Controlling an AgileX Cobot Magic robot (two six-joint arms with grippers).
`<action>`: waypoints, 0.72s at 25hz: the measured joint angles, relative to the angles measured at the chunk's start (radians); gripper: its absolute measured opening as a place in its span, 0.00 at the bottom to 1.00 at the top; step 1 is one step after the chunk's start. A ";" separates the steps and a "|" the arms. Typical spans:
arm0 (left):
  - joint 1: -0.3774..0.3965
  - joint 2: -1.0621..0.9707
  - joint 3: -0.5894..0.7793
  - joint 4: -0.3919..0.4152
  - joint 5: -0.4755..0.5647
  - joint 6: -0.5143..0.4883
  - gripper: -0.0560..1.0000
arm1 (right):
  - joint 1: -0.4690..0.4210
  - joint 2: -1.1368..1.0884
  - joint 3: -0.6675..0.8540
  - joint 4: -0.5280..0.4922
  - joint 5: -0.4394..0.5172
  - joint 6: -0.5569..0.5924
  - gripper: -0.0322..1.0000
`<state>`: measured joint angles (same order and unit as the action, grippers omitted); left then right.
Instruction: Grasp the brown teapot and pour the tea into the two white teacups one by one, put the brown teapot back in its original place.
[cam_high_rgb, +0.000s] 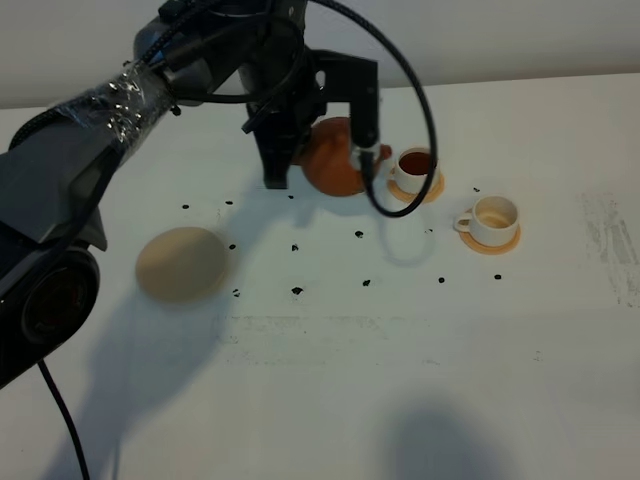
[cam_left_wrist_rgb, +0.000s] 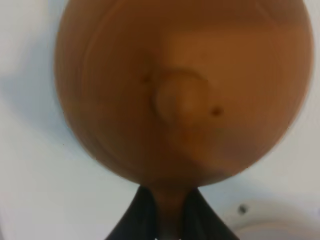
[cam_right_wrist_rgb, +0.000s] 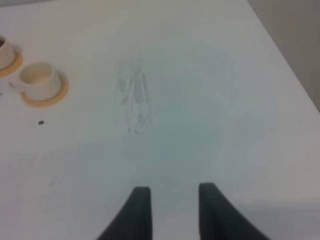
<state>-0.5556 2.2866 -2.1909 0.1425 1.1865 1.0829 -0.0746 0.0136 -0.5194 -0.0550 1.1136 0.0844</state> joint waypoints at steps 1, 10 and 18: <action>0.000 -0.001 -0.001 -0.014 0.001 -0.030 0.14 | 0.000 0.000 0.000 0.000 0.000 0.000 0.25; 0.000 -0.001 0.028 -0.026 0.001 -0.325 0.14 | 0.000 0.000 0.000 0.000 0.000 0.000 0.25; 0.000 -0.001 0.100 -0.055 0.001 -0.421 0.14 | 0.000 0.000 0.000 0.000 0.000 0.000 0.25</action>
<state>-0.5556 2.2856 -2.0911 0.0873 1.1873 0.6615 -0.0746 0.0136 -0.5194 -0.0550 1.1136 0.0844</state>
